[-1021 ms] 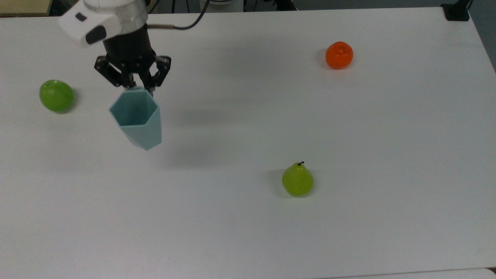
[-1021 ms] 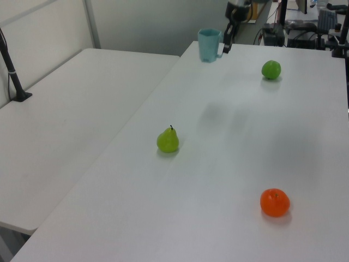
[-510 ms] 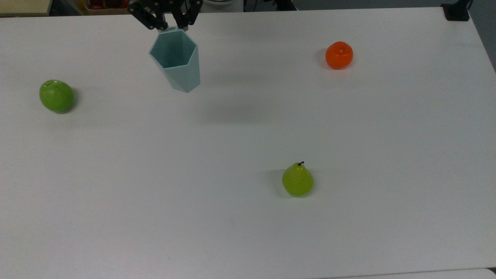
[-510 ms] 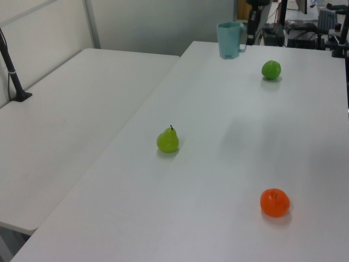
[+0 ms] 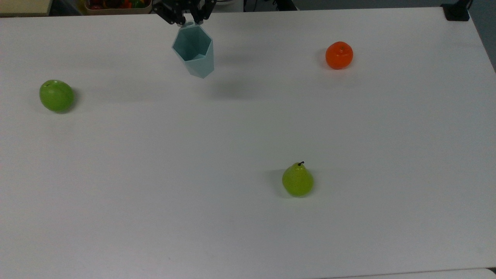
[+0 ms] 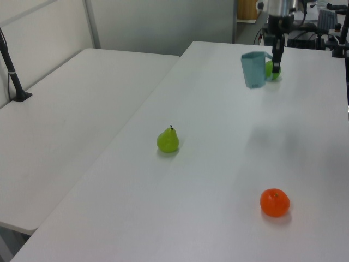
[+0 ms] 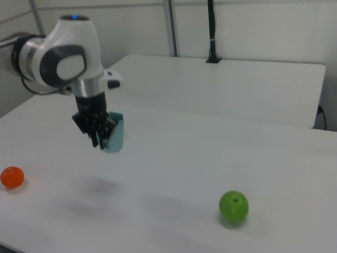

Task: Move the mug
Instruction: 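Lower the mug onto the table and open the gripper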

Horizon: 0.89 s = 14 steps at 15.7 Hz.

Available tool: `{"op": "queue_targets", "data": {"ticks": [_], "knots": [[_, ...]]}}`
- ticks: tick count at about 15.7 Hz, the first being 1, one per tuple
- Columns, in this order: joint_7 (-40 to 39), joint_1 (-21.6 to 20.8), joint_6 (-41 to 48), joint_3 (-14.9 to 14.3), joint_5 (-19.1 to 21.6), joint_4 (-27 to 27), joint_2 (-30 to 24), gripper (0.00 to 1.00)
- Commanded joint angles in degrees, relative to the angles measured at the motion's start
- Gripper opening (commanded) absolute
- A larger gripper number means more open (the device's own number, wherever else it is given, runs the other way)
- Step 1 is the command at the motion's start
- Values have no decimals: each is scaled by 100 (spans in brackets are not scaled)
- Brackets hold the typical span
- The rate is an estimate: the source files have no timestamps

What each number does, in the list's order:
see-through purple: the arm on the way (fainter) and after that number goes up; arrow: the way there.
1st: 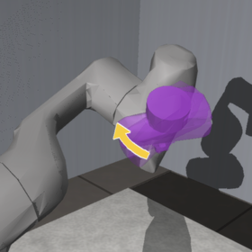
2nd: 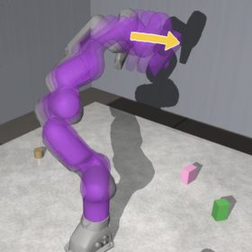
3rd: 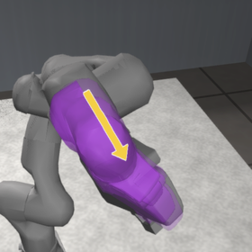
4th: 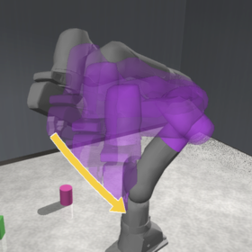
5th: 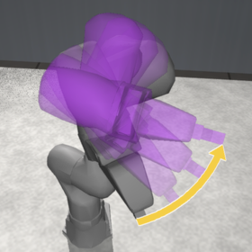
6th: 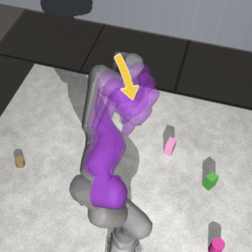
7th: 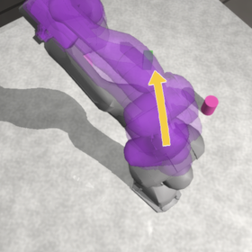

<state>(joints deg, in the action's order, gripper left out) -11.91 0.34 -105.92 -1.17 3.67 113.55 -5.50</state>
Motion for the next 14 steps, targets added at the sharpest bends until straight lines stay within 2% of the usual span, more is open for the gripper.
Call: {"op": "queue_targets", "data": {"ticks": [1,5,10,14], "knots": [[13,-51,-849,-50,-7,1106,-338,2],[295,-43,-2000,-50,-24,1774,-312,2],[303,-43,-2827,-59,-50,2152,22,2],[304,-7,-3013,-50,-235,2338,57,2]]}}
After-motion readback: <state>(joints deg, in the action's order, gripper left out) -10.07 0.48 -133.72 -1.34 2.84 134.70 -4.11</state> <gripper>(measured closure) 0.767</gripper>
